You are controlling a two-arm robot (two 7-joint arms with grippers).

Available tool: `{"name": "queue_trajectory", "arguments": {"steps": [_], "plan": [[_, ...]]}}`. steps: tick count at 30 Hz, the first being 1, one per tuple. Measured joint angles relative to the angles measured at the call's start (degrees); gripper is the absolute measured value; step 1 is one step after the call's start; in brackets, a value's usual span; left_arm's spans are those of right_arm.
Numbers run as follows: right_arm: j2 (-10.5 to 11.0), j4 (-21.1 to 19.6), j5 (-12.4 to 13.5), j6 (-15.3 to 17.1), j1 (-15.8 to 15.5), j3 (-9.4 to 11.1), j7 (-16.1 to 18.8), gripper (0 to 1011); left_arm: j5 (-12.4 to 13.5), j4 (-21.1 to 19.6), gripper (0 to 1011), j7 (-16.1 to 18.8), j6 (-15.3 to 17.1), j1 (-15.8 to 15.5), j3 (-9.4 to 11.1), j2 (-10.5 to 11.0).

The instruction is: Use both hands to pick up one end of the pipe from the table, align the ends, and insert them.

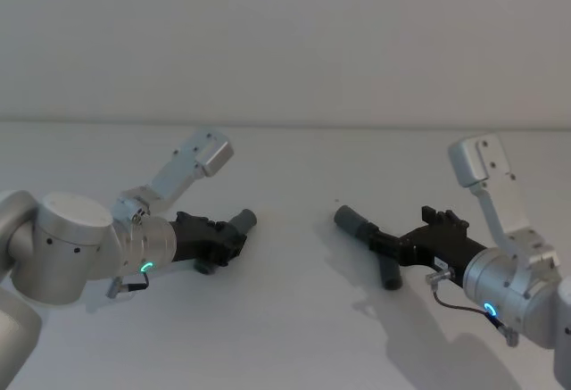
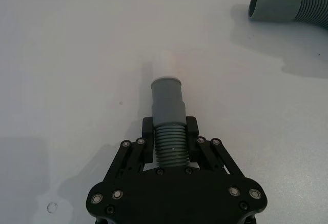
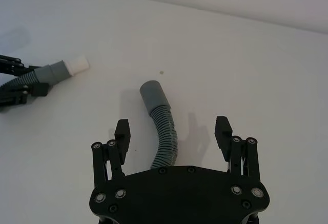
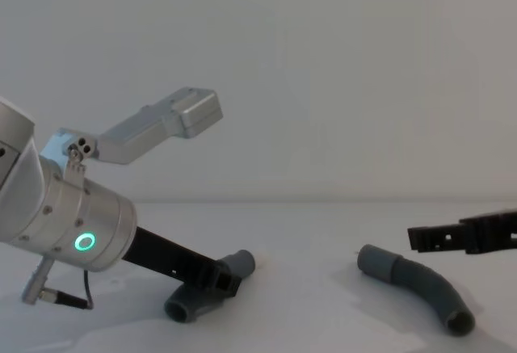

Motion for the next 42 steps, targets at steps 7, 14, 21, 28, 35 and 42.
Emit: {"name": "queue_trajectory", "arguments": {"steps": [7,14,21,28,35,42], "plan": [[-0.3,1.9,-0.8,0.4,1.2,-1.0,0.5,1000,0.0,0.0,345,0.0,0.0,0.0,0.0,0.0],[-0.8,3.7,-1.4,1.1,2.4,-1.7,0.8,1000,0.0,0.0,345,0.0,0.0,0.0,0.0,0.0],[-1.6,5.6,-2.0,1.7,3.5,-2.0,0.7,1000,0.0,0.0,345,0.0,0.0,0.0,0.0,0.0],[-2.3,7.0,-2.5,2.2,4.2,-2.2,0.5,1000,0.0,0.0,345,0.0,0.0,0.0,0.0,0.0],[-2.8,8.0,-3.0,2.7,4.7,-2.4,0.4,1000,0.0,0.0,345,0.0,0.0,0.0,0.0,0.0],[-3.3,8.7,-3.5,3.2,4.9,-2.5,0.3,1000,0.0,0.0,343,0.0,0.0,0.0,0.0,0.0]]}}
